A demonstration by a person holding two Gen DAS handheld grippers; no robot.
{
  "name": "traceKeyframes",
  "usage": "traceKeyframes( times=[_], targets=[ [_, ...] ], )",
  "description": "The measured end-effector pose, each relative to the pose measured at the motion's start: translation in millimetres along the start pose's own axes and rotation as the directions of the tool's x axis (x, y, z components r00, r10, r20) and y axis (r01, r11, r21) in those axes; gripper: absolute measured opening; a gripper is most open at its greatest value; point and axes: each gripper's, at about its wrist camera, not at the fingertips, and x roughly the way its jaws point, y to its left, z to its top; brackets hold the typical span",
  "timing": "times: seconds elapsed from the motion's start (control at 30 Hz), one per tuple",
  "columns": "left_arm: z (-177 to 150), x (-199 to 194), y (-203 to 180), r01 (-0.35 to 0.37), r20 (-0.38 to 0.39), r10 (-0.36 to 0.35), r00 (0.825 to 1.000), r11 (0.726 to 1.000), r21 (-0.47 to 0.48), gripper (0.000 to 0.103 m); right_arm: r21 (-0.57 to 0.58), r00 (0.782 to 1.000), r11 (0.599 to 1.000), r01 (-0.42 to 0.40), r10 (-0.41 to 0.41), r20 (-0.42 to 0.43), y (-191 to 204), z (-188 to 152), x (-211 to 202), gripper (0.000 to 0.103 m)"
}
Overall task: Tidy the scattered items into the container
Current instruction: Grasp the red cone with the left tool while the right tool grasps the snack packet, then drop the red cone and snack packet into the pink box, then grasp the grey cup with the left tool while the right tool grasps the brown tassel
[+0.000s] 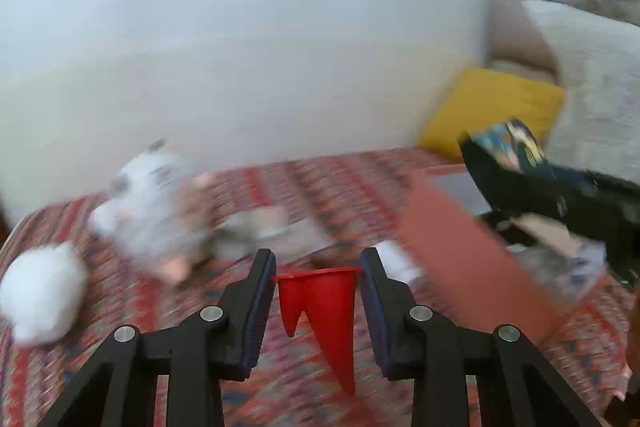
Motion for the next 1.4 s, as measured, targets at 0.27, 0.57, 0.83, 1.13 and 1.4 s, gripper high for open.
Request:
traceKeyframes(
  times=[0.27, 0.57, 0.83, 1.13, 1.4],
  targets=[
    [48, 52, -131, 0.159, -0.022, -0.157, 0.987, 0.978, 0.137, 0.037, 0.193, 0.957, 0.944, 0.266, -0.283, 0.065, -131, 7, -70, 0.046],
    [66, 111, -173, 0.168, -0.057, -0.162, 0.985, 0.977, 0.128, 0.075, 0.38, 0.927, 0.845, 0.375, -0.351, -0.135, -238, -22, -57, 0.087],
    [76, 144, -192, 0.159, -0.074, -0.151, 0.986, 0.981, 0.112, 0.096, 0.46, 0.914, 0.796, 0.393, -0.391, -0.106, -255, -21, -67, 0.1],
    [66, 99, -127, 0.059, -0.038, -0.056, 0.998, 0.997, 0.059, 0.096, 0.386, 0.928, 0.856, 0.342, -0.372, 0.001, -194, 7, -67, 0.101],
    [29, 43, -1, -0.145, -0.055, 0.143, 0.988, 0.989, -0.032, 0.099, 0.224, 0.967, 0.95, 0.218, -0.241, 0.081, -86, 25, -35, 0.102]
  ],
)
